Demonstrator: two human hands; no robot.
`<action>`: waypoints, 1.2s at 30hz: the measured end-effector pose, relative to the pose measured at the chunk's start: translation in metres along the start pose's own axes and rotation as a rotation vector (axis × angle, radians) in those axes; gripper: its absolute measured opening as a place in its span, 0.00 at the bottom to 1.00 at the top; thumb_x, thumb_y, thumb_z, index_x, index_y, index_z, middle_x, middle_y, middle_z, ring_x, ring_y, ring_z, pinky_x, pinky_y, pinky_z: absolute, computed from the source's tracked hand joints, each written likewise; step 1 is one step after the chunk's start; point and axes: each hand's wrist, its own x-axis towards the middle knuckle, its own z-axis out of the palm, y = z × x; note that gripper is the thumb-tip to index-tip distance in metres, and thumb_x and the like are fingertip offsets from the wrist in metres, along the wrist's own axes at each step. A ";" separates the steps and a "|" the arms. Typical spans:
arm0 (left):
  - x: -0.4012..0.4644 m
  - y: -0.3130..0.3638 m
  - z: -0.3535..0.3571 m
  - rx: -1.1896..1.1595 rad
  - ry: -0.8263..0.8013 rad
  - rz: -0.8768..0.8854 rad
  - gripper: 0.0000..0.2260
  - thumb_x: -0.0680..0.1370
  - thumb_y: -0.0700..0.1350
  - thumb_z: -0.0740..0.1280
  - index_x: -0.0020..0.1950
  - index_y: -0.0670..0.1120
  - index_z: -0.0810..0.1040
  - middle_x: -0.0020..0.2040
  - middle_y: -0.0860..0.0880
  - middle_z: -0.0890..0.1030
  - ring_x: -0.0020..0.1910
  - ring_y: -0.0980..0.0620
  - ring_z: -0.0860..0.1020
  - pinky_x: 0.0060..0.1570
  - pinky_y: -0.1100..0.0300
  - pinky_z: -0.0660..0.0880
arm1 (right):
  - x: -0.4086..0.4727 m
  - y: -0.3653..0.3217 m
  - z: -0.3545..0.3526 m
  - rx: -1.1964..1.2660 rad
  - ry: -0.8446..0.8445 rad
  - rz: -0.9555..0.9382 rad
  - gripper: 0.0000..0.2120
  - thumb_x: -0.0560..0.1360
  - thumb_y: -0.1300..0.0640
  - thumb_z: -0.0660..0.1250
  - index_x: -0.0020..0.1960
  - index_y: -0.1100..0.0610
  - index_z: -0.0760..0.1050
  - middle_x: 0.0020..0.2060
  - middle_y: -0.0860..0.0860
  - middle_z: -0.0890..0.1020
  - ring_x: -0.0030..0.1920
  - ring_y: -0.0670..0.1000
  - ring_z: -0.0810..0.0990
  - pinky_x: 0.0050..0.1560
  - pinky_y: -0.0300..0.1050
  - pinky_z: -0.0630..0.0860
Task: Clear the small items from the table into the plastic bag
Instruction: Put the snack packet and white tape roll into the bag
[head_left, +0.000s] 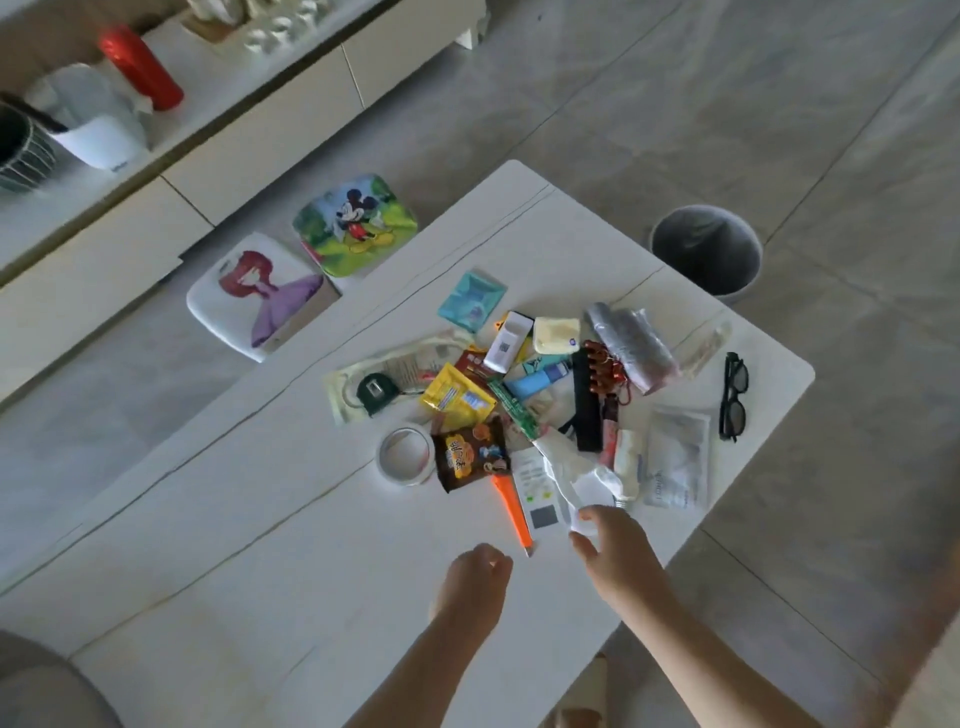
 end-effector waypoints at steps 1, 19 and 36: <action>0.011 -0.002 -0.002 -0.039 0.030 -0.016 0.14 0.81 0.49 0.57 0.62 0.46 0.75 0.60 0.48 0.79 0.57 0.50 0.77 0.57 0.59 0.75 | 0.012 0.000 0.004 -0.017 0.002 -0.014 0.16 0.77 0.54 0.63 0.62 0.59 0.73 0.57 0.54 0.78 0.60 0.52 0.75 0.60 0.41 0.69; 0.166 0.011 -0.022 0.296 0.322 0.054 0.32 0.77 0.49 0.67 0.76 0.51 0.54 0.77 0.51 0.58 0.76 0.44 0.53 0.73 0.43 0.58 | 0.114 0.024 0.049 -0.105 0.158 -0.068 0.13 0.79 0.57 0.59 0.61 0.57 0.74 0.50 0.55 0.83 0.51 0.55 0.80 0.42 0.42 0.70; 0.104 -0.064 -0.039 -0.557 0.276 -0.384 0.15 0.75 0.51 0.67 0.55 0.44 0.71 0.49 0.44 0.80 0.48 0.44 0.79 0.49 0.50 0.78 | 0.116 -0.067 0.050 0.328 -0.071 -0.083 0.16 0.75 0.62 0.65 0.61 0.60 0.69 0.49 0.50 0.75 0.54 0.52 0.76 0.48 0.38 0.70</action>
